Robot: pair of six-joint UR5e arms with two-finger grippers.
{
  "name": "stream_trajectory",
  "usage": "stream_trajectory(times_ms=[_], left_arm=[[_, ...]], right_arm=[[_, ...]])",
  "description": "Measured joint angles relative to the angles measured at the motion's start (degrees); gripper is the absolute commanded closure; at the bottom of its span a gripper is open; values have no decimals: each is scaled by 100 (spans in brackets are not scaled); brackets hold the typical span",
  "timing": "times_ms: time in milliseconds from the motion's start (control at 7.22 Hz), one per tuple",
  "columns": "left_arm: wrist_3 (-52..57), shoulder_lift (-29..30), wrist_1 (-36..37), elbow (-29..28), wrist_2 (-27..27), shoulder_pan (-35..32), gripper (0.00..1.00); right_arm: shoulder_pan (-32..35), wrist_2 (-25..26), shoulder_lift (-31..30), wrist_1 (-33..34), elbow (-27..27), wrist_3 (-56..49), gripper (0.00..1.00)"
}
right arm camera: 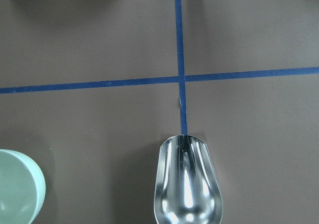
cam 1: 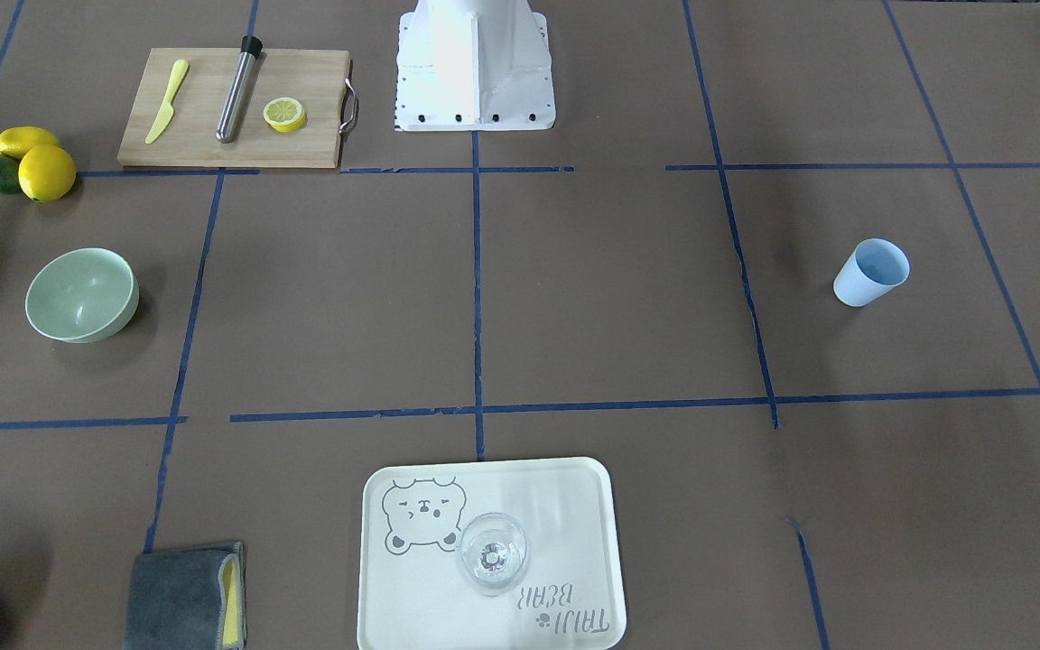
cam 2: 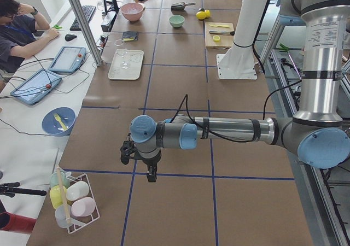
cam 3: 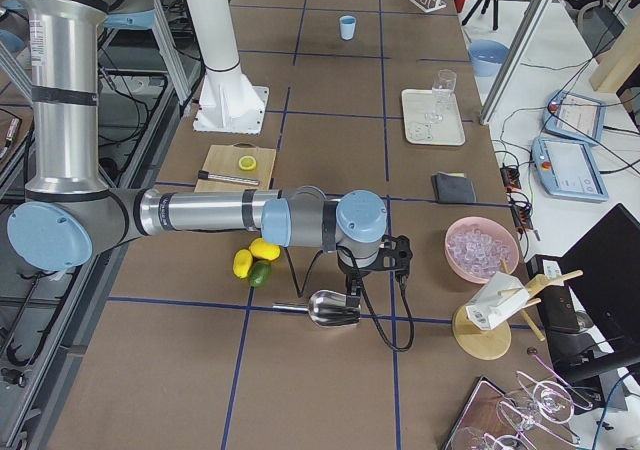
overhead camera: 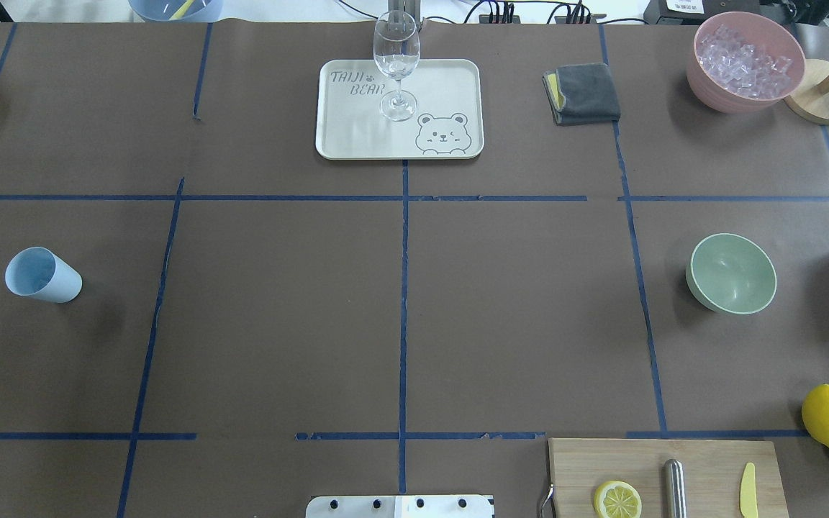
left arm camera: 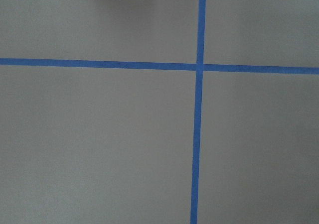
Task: Pour ice into bowl
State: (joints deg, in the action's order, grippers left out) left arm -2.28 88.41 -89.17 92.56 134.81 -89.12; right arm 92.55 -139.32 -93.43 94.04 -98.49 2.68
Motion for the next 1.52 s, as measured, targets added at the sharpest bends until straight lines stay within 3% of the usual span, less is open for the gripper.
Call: stream_trajectory(times_ms=[831,1246,1523], left_arm=[[10,91,-389,523,3,70,0],[-296,82,-1524,688,246,230,0],[-1787,-207,-2772,1084,112,782,0]], right_arm=[[-46,1,199,9,-19,4,0],[-535,-303,565,17,-96,377,0],[-1139,-340,572,-469,-240,1482,0]])
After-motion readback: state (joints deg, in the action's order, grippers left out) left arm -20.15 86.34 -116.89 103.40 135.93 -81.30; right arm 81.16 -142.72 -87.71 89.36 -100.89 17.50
